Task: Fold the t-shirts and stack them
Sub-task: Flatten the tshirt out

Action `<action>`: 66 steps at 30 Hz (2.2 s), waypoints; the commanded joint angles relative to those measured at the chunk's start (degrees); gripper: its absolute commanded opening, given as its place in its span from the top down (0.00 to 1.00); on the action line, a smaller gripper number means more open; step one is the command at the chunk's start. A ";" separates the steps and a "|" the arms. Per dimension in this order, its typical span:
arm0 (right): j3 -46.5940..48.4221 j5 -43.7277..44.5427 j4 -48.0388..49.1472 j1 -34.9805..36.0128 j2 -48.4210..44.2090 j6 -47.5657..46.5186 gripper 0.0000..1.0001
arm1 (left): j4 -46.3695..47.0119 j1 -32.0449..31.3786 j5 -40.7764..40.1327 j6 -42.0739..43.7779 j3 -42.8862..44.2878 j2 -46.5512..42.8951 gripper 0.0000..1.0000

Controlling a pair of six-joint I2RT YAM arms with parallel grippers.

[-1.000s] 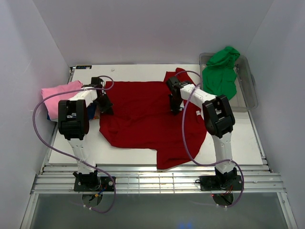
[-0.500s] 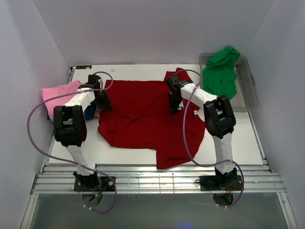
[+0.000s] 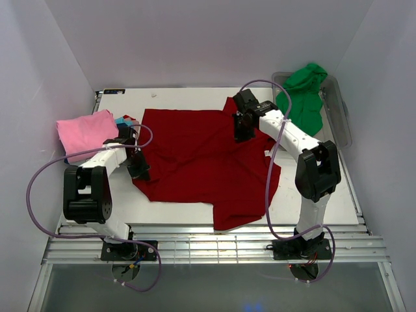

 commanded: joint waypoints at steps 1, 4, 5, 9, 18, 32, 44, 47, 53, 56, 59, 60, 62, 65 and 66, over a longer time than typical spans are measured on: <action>0.14 -1.41 1.31 0.15 -2.77 -0.11 0.92 | -0.18 -0.10 -4.11 1.57 0.70 -2.03 1.00; -0.73 -1.50 1.31 0.15 -4.18 0.07 0.92 | -2.91 -0.10 -7.62 1.74 2.45 -4.05 1.00; -1.09 -1.42 1.40 0.15 -4.96 0.07 0.92 | -3.52 -0.19 -7.81 1.66 2.37 -5.01 1.00; -4.60 -1.24 2.89 0.23 -6.81 0.24 0.92 | -6.68 -0.10 -10.18 1.13 0.10 -10.28 1.00; -11.27 -2.20 4.65 0.23 -8.40 0.94 0.92 | -11.61 -0.19 -12.99 0.07 -0.53 -13.90 1.00; -13.22 -3.35 4.83 0.23 -10.07 1.74 0.92 | -2.65 -0.28 -4.82 2.09 3.77 -7.32 1.00; -13.75 -2.73 3.95 0.23 -12.00 1.74 0.92 | -7.92 -0.19 -17.30 2.54 7.64 0.61 1.00; -13.57 -2.73 4.04 0.23 -11.74 1.65 0.92 | -9.68 -0.19 -17.92 1.83 6.77 -2.46 1.00; -12.69 -3.96 4.48 0.23 -9.72 1.30 0.92 | -12.76 -0.19 -19.32 0.60 2.29 -6.25 1.00; -12.86 -3.96 5.26 0.23 -8.84 1.12 0.92 | -13.81 0.07 -20.73 0.43 0.79 -6.96 1.00; -13.48 -6.25 5.79 0.15 -8.22 1.03 0.92 | -15.04 0.25 -21.34 -0.10 0.79 -7.22 1.00; -13.74 -6.60 5.97 0.15 -8.14 1.03 0.92 | -15.13 0.34 -21.34 -0.10 0.44 -7.31 1.00; -14.36 -6.43 6.41 0.15 -8.13 1.03 0.92 | -15.31 0.34 -20.47 -0.28 0.26 -7.66 1.00; -14.45 -5.90 6.24 0.23 -8.49 1.03 0.92 | -15.31 0.34 -16.71 -0.72 1.83 -8.71 1.00; -13.84 -4.94 5.89 0.15 -8.57 0.95 0.92 | -15.39 0.34 -15.56 -0.63 2.89 -8.89 1.00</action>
